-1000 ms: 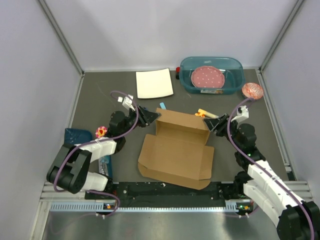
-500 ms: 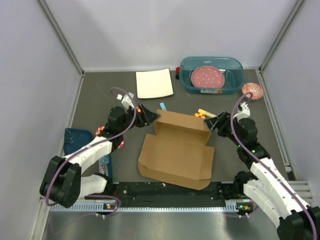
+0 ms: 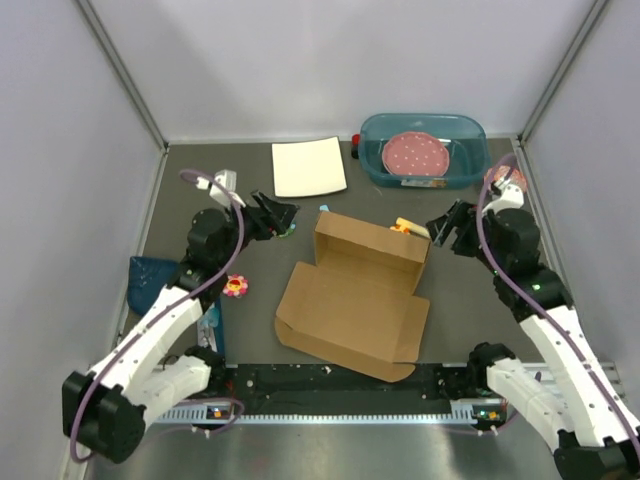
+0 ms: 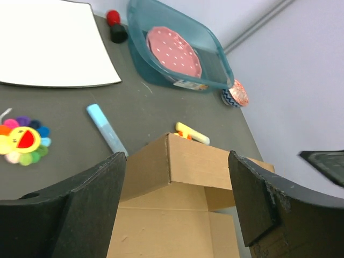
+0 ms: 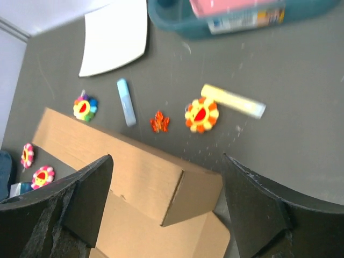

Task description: Fold the paper box

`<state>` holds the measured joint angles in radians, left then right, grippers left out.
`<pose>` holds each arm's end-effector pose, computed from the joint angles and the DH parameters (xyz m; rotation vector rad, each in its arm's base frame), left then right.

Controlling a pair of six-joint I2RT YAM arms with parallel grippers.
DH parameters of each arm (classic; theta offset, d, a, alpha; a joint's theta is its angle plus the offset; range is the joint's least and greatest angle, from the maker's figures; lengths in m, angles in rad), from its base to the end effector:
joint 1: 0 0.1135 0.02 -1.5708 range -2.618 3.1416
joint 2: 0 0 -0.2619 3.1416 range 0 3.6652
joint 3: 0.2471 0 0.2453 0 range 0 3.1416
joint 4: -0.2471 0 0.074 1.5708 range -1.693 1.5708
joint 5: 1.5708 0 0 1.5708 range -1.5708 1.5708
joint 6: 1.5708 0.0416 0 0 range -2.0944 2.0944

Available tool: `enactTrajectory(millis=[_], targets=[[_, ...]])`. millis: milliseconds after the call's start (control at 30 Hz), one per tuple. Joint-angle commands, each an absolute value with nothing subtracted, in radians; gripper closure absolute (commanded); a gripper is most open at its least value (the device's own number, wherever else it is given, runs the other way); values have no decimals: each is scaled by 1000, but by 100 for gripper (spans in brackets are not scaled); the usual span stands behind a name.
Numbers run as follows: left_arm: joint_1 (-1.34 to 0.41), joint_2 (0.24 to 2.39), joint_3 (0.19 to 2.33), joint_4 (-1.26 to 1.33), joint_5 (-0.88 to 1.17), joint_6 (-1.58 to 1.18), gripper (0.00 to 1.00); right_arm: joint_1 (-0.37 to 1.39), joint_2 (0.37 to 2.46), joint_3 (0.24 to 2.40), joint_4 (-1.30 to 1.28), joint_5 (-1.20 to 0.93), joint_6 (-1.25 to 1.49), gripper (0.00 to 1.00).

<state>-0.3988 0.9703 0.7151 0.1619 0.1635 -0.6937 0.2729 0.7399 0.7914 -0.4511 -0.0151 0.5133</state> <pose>0.2110 -0.0963 0.3169 -0.1279 1.7502 -0.9505 0.1611 0.0458 0.3173 0.2308 1.9950 0.5242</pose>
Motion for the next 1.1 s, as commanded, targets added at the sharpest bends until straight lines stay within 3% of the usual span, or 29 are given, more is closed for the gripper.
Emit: enactTrajectory(millis=[0, 100, 133, 267, 367, 733, 1067], targets=[[-396, 871, 649, 97, 37, -664, 18, 348, 738, 974, -543, 64, 355, 19], [-396, 798, 601, 42, -21, -678, 20, 547, 816, 1081, -598, 205, 205, 18], [-396, 775, 588, 31, -32, -681, 21, 733, 842, 1109, -618, 388, 163, 18], [-396, 640, 511, -23, -92, -693, 21, 1138, 1024, 1206, -643, 817, -73, 16], [-396, 576, 486, -78, -120, -692, 21, 1264, 1169, 1221, -641, 986, -185, 16], [-396, 485, 459, -230, -236, -739, 22, 1293, 1410, 1161, -439, 1104, -469, 20], [-396, 445, 420, -230, -252, -750, 22, 1289, 1471, 1118, -425, 1077, -430, 22]])
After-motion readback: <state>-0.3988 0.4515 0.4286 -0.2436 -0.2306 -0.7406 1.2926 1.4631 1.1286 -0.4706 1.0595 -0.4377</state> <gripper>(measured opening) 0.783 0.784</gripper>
